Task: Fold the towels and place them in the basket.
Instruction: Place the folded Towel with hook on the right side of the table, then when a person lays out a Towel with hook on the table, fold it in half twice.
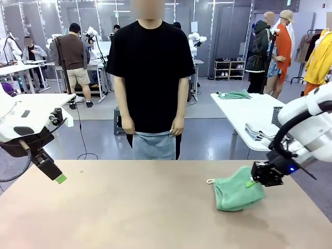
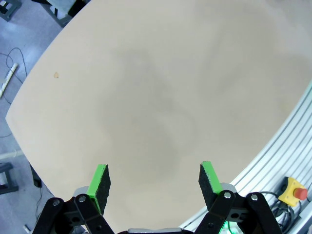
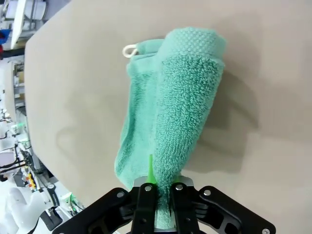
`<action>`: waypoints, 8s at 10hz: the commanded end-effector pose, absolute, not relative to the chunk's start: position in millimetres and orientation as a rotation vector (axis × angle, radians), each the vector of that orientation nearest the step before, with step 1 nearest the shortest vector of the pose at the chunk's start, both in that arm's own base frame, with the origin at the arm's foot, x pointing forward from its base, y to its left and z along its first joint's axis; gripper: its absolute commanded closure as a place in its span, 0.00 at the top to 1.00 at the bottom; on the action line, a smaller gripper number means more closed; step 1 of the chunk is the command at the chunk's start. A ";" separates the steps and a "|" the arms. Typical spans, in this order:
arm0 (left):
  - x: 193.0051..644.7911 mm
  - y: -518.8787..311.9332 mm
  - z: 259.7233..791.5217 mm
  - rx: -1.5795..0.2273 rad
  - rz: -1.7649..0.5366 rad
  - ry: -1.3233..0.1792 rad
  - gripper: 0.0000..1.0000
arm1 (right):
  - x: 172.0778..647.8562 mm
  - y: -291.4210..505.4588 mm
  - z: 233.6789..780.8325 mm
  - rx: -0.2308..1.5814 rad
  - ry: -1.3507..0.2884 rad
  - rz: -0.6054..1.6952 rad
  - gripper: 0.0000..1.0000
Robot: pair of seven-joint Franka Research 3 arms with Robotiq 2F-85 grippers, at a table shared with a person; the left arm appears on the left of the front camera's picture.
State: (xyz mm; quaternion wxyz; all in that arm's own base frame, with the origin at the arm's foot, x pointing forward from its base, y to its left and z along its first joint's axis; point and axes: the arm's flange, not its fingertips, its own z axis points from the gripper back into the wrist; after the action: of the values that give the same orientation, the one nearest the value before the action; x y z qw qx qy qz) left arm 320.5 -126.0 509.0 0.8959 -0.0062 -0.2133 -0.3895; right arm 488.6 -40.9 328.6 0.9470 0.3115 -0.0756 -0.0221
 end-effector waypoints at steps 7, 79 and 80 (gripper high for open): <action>322.4 -127.0 508.3 -0.012 -0.810 -0.453 0.92 | 493.0 -73.1 305.1 0.462 -0.111 -0.101 0.37; 301.1 -207.2 420.8 -0.153 -1.605 -0.177 0.92 | 307.8 280.0 374.2 0.041 -0.036 1.472 0.94; 296.8 -205.4 410.2 -0.121 -1.674 -0.191 0.92 | 309.7 276.7 364.1 0.084 -0.054 1.465 0.94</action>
State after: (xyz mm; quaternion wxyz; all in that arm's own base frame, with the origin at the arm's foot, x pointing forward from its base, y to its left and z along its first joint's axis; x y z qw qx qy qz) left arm 302.7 -211.4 426.6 0.6955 -0.0458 -0.0867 -0.7118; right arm 305.7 277.8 377.4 0.7476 0.0179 -0.0185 0.6636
